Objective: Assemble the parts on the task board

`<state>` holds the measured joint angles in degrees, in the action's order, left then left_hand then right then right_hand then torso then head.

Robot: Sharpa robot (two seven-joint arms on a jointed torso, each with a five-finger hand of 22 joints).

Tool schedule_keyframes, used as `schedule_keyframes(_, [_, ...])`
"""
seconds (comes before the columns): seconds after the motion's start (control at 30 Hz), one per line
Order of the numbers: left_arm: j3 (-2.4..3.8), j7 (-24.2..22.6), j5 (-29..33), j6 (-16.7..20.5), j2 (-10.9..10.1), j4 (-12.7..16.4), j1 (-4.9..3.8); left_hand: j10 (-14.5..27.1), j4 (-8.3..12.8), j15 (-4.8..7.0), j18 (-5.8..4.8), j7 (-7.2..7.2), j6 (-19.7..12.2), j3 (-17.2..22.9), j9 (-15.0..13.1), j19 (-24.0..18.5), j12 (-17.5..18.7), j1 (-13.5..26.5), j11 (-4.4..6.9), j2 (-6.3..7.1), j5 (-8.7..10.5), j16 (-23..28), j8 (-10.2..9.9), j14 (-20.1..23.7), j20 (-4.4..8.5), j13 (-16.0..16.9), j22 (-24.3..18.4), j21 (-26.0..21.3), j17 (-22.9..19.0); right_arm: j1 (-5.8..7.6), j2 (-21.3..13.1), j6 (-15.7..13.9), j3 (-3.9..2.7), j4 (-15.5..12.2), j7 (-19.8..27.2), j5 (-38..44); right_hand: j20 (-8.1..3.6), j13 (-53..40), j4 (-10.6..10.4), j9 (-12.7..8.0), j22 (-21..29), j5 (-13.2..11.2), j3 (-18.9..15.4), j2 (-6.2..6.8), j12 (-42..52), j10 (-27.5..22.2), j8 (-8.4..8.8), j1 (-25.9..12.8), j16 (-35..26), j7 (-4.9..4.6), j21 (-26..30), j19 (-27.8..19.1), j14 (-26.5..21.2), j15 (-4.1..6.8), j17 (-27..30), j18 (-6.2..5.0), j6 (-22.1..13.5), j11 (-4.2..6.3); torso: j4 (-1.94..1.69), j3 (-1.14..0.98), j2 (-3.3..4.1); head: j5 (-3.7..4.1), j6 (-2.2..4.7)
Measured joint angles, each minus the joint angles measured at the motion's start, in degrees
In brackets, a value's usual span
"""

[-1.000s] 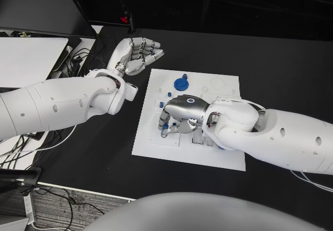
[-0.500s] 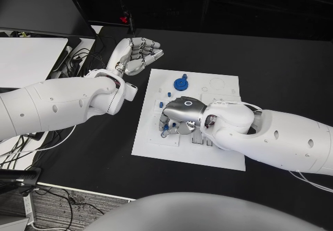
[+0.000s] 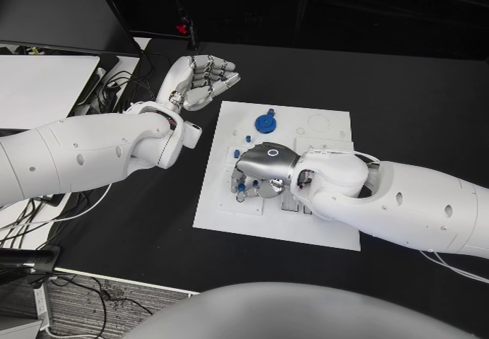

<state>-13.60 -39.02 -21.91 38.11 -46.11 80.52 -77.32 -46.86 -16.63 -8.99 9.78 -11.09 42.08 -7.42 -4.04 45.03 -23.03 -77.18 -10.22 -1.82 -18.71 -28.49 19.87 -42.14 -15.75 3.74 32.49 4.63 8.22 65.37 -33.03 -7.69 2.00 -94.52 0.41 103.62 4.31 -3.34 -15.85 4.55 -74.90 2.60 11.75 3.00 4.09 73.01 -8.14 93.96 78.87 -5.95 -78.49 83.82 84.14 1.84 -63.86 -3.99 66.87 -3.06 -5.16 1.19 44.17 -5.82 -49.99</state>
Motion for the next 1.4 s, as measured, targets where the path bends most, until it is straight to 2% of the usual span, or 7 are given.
schedule_keyframes(0.4, [0.00, 0.0, 0.0, 0.0, 0.0, 0.0, 0.00, 0.0, 0.0, 0.00, 0.00, 0.00, 0.0, 0.0, 0.0, 0.0, 0.0, 0.0, 0.00, 0.00, 0.00, 0.0, 0.0, 0.0, 0.00, 0.0, 0.0, 0.0, 0.0, -0.42, 0.6, 0.3, -0.16, 0.3, 0.1, 0.2, 0.00, -0.1, 0.0, -0.1, 0.0, 0.0, 0.0, 0.00, -0.2, 0.0, 0.05, 0.0, 0.0, -0.29, 0.0, 0.0, 0.0, 0.00, 0.1, 0.00, -0.1, 0.00, 0.01, 0.00, -0.01, 0.06, 0.00])
schedule_keyframes(1.4, [0.00, 0.0, 0.0, 0.0, 0.1, -0.2, 0.00, 0.0, 0.0, 0.00, 0.00, 0.00, 0.0, 0.0, 0.0, 0.0, 0.0, 0.0, 0.00, 0.00, 0.00, 0.0, 0.0, 0.0, 0.00, 0.0, 0.0, 0.0, 0.0, -0.50, 0.1, 3.0, -0.51, -0.7, -1.3, 1.3, 0.00, 0.0, 0.0, -0.1, 0.0, 0.0, 0.0, -0.09, -0.4, 0.0, 0.22, 0.1, 0.0, -0.21, 0.0, 0.0, 0.0, 0.00, 0.3, 0.00, -0.2, 0.00, 0.07, -0.02, 0.00, 0.51, -0.01])
